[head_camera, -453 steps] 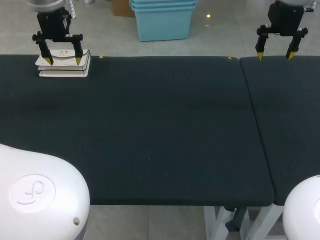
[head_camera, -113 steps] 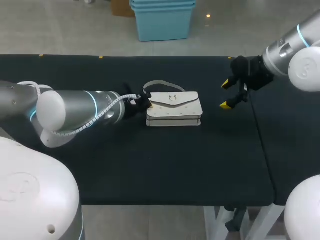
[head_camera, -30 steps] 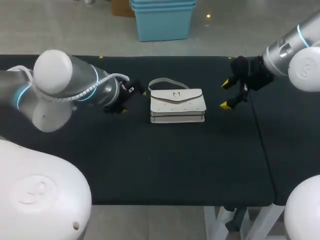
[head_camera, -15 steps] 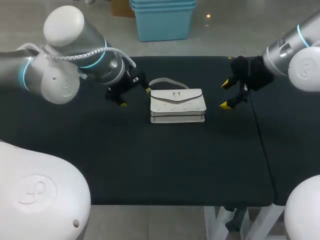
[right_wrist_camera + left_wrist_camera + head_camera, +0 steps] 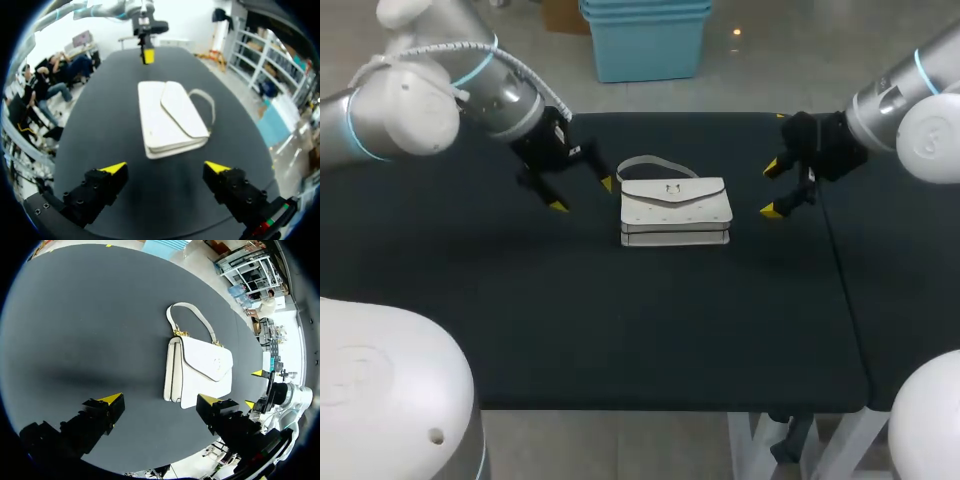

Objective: Pick up the bag, open it, inspect its contents, close it, and place it on the opposite side

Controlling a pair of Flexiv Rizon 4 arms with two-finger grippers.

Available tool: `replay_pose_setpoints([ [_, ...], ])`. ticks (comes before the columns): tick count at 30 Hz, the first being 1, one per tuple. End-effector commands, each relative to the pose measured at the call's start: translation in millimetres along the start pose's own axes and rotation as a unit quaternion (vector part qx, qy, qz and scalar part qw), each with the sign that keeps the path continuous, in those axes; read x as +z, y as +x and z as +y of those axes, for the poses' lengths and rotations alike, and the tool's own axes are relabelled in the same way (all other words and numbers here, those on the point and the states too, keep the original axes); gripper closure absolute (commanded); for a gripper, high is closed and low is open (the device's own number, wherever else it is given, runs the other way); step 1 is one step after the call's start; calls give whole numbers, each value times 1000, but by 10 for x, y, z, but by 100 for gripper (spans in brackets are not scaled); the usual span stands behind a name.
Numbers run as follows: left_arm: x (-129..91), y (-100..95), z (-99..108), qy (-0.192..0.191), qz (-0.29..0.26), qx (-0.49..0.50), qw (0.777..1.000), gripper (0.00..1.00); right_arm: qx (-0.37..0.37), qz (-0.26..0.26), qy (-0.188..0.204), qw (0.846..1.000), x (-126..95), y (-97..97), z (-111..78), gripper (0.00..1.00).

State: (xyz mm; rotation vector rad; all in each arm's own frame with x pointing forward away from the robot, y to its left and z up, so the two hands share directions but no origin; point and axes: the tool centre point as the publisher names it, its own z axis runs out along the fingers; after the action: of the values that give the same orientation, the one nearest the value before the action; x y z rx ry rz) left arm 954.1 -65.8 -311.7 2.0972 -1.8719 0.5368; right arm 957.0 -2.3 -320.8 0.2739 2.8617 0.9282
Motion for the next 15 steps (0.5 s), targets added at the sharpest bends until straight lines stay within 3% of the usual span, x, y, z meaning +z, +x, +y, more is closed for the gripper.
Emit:
replay_pose_setpoints([
  [1, -80, -19, -99, -148, 3, 7, 989, 0, -5, -12, 9, 1000, -81, 18, 104, 0],
  [10, -224, -82, -232, -113, 10, 51, 992, 0, -56, -47, 74, 995, -196, 169, 338, 0],
  [15, -282, -105, -291, -105, 26, 94, 990, 0, -69, -61, 92, 991, -242, 249, 434, 0],
])
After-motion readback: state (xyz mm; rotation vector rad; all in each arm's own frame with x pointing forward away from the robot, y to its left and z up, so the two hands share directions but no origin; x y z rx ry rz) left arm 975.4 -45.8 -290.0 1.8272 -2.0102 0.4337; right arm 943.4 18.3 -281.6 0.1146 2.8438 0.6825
